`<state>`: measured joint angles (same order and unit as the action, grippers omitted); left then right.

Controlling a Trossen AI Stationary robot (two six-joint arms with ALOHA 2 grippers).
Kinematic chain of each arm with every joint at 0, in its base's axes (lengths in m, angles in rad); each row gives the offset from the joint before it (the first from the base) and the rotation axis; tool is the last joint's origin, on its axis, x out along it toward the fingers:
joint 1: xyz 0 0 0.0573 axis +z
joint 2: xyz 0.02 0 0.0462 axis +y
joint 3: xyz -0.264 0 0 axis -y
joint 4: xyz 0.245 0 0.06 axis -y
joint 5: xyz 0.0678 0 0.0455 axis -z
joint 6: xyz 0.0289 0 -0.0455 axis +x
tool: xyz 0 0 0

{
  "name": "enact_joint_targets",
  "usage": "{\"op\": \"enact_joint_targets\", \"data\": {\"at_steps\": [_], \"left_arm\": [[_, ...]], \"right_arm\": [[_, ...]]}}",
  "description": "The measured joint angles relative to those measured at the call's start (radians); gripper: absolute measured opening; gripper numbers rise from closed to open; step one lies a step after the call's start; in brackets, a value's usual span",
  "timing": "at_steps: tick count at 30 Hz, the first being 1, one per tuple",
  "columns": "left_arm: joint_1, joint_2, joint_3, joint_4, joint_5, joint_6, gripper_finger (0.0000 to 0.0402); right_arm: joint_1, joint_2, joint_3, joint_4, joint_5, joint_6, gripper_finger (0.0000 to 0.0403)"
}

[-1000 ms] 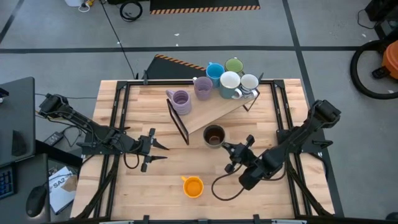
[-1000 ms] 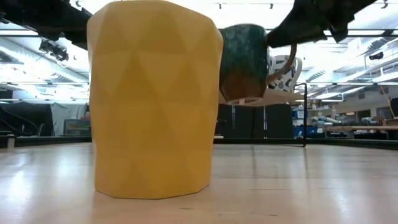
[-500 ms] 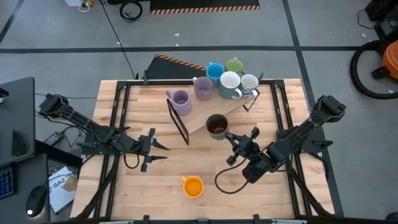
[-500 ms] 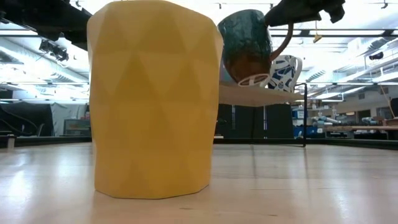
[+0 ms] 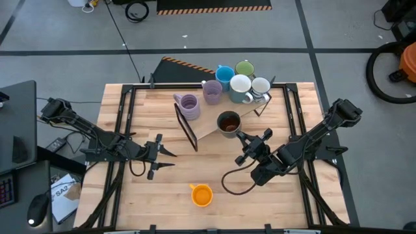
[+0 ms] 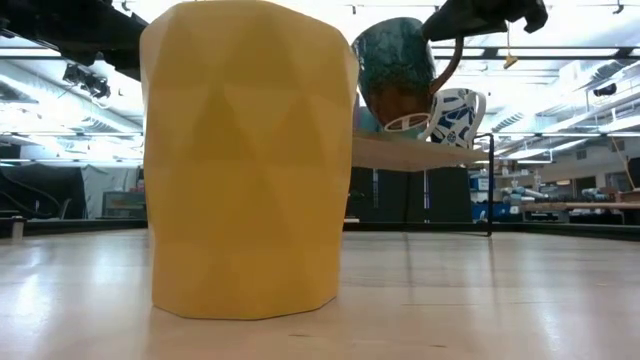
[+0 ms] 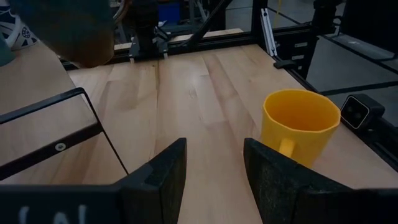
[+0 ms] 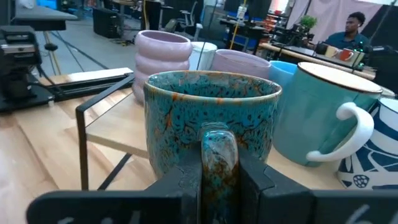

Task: Place coffee mugs
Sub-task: Put the dark green mug on the shelf

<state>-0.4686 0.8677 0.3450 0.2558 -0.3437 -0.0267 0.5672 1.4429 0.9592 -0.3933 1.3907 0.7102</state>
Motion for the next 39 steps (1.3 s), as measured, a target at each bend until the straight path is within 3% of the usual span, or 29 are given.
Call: {"op": "enact_joint_targets", "data": {"at_steps": [9,18,24,34,39], "left_arm": [[0.0,0.0,0.0,0.0,0.0,0.013,0.0166],[0.0,0.0,0.0,0.0,0.0,0.013,0.0166],[0.0,0.0,0.0,-0.006,0.0,0.026,0.0166],[0.0,0.0,0.0,-0.011,0.001,0.038,0.0166],[0.0,0.0,0.0,-0.029,0.001,0.038,0.0166]], "right_arm": [[-0.008,0.0,0.0,0.125,0.032,-0.135,0.0056],[-0.061,0.0,0.0,0.15,0.057,-0.143,0.0055],[-0.078,0.0,0.0,0.274,0.059,-0.273,0.0065],[-0.164,0.002,-0.001,0.515,-0.084,-0.522,0.0058],[-0.169,0.002,-0.001,0.639,-0.085,-0.663,0.0056]]}}
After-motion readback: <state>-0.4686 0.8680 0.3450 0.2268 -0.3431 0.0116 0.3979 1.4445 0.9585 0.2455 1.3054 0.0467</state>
